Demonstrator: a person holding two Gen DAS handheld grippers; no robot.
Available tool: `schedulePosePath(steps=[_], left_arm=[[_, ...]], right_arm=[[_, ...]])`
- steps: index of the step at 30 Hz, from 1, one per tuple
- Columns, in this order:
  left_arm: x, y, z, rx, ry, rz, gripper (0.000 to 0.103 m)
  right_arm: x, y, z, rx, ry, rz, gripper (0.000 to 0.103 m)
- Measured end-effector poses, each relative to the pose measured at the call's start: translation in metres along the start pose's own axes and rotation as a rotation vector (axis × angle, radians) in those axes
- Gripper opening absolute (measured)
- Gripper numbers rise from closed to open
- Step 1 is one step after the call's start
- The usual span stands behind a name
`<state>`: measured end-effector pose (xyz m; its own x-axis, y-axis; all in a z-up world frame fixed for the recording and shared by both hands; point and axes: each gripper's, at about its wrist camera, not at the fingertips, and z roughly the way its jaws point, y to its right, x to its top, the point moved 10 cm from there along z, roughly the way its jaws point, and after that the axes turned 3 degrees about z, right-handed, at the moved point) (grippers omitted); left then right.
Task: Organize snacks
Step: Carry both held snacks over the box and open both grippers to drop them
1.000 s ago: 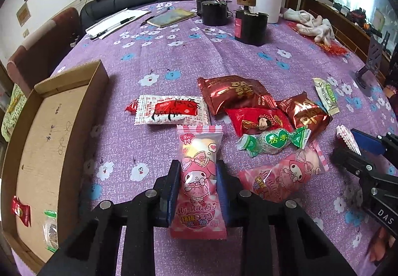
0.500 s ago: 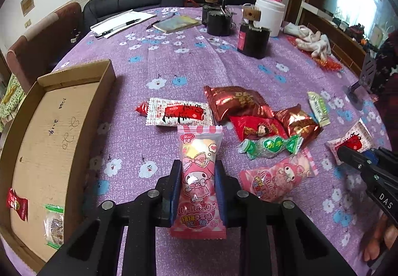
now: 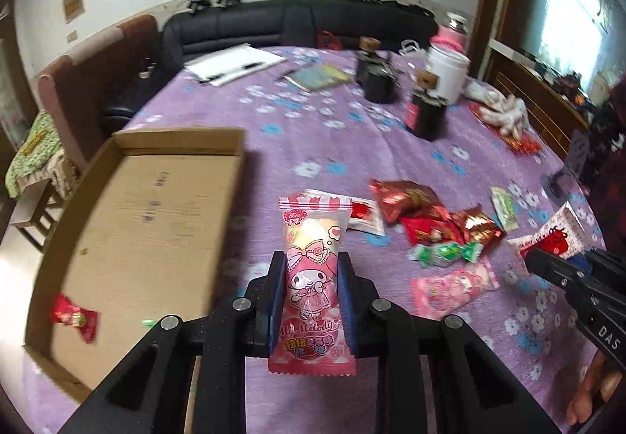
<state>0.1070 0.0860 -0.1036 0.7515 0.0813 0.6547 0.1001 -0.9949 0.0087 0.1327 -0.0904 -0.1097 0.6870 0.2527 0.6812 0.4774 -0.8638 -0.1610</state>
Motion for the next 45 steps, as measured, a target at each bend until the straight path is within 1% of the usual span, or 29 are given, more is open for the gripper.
schedulePosePath(steps=[6, 12, 15, 18, 20, 25, 32, 35, 36, 37, 38, 39, 40, 41, 42, 44, 45], left_arm=[[-0.002, -0.058, -0.019, 0.062, 0.021, -0.078, 0.025], [-0.011, -0.124, -0.030, 0.143, 0.025, -0.160, 0.025], [-0.015, -0.157, -0.031, 0.187, 0.021, -0.204, 0.026], [-0.018, -0.179, -0.029, 0.225, 0.013, -0.224, 0.026], [-0.020, -0.190, -0.026, 0.242, 0.006, -0.234, 0.026], [-0.025, -0.202, -0.016, 0.264, -0.015, -0.241, 0.026], [-0.031, -0.207, -0.005, 0.281, -0.042, -0.241, 0.026], [-0.032, -0.209, -0.002, 0.302, -0.060, -0.235, 0.029], [-0.033, -0.210, -0.001, 0.307, -0.063, -0.235, 0.030], [-0.033, -0.210, -0.001, 0.310, -0.065, -0.235, 0.031], [-0.033, -0.210, -0.002, 0.311, -0.066, -0.236, 0.037], [-0.033, -0.210, -0.003, 0.315, -0.064, -0.236, 0.050], [-0.033, -0.210, -0.004, 0.319, -0.061, -0.235, 0.057], [-0.032, -0.211, -0.007, 0.325, -0.052, -0.234, 0.069], [-0.030, -0.210, -0.010, 0.329, -0.041, -0.232, 0.074], [-0.028, -0.211, -0.014, 0.337, -0.031, -0.231, 0.076], [-0.027, -0.211, -0.015, 0.341, -0.030, -0.231, 0.079]], right_arm=[[0.013, -0.061, 0.012, 0.111, -0.008, -0.047, 0.014], [0.024, -0.143, 0.038, 0.238, -0.029, -0.117, 0.014], [0.026, -0.179, 0.054, 0.284, -0.050, -0.148, 0.014], [0.028, -0.207, 0.068, 0.321, -0.063, -0.179, 0.014], [0.028, -0.223, 0.082, 0.326, -0.079, -0.197, 0.014], [0.025, -0.242, 0.107, 0.325, -0.116, -0.211, 0.014], [0.019, -0.240, 0.130, 0.291, -0.153, -0.217, 0.014], [0.017, -0.239, 0.135, 0.284, -0.159, -0.220, 0.015], [0.017, -0.239, 0.135, 0.281, -0.159, -0.220, 0.016], [0.017, -0.239, 0.135, 0.275, -0.156, -0.221, 0.018], [0.017, -0.238, 0.134, 0.273, -0.152, -0.218, 0.021], [0.018, -0.238, 0.134, 0.276, -0.149, -0.214, 0.028], [0.019, -0.238, 0.131, 0.276, -0.142, -0.213, 0.034], [0.020, -0.236, 0.130, 0.268, -0.133, -0.215, 0.037], [0.021, -0.235, 0.129, 0.261, -0.126, -0.217, 0.039], [0.022, -0.232, 0.124, 0.264, -0.119, -0.215, 0.040], [0.023, -0.229, 0.122, 0.262, -0.115, -0.212, 0.040]])
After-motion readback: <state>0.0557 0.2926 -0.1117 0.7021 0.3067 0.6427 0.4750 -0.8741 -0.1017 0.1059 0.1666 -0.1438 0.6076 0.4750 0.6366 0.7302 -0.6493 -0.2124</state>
